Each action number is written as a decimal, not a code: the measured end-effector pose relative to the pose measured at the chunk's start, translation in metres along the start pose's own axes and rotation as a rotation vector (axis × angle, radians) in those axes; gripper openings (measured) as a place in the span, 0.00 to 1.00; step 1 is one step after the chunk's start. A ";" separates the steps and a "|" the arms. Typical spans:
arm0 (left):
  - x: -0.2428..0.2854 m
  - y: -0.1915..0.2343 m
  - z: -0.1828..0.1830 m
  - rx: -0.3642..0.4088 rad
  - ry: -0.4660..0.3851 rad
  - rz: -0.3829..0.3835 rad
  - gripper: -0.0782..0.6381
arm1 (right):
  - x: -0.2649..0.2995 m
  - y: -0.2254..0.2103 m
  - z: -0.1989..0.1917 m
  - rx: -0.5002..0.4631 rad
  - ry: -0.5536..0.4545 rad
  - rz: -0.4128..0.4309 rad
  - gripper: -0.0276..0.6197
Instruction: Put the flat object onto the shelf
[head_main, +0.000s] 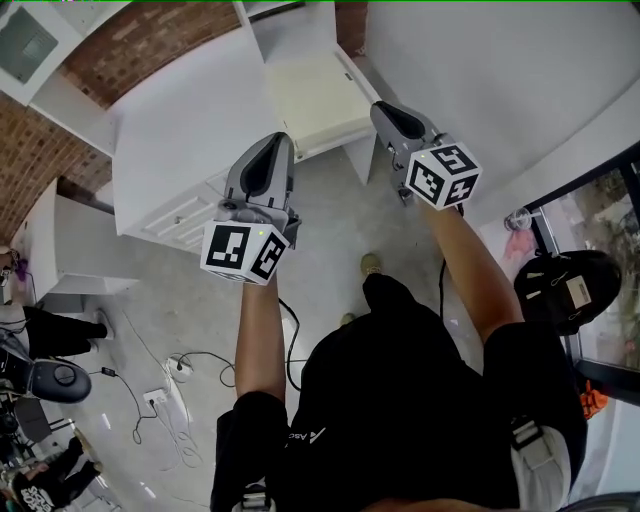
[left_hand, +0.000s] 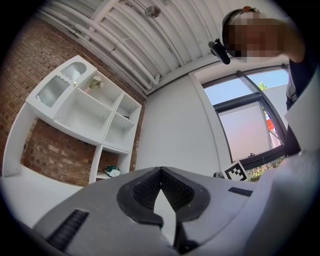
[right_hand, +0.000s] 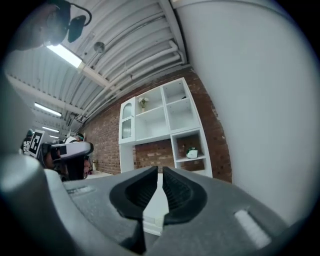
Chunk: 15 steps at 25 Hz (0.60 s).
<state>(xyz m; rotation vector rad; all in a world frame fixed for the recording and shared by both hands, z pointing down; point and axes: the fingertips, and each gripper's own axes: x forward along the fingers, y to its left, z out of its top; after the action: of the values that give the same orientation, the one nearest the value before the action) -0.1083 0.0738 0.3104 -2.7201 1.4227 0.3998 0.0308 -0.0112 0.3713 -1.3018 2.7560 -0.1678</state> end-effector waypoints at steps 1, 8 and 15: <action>0.006 0.005 -0.002 -0.002 0.004 0.004 0.11 | 0.006 -0.008 -0.005 0.023 0.002 -0.007 0.09; 0.060 0.030 -0.022 0.012 -0.009 0.019 0.11 | 0.039 -0.064 -0.042 0.174 0.022 -0.066 0.20; 0.108 0.052 -0.055 0.008 0.021 0.052 0.11 | 0.063 -0.124 -0.094 0.326 0.090 -0.141 0.34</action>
<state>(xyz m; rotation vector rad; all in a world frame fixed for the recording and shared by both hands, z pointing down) -0.0805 -0.0519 0.3407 -2.6941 1.4995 0.3677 0.0737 -0.1328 0.4794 -1.4231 2.5601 -0.6699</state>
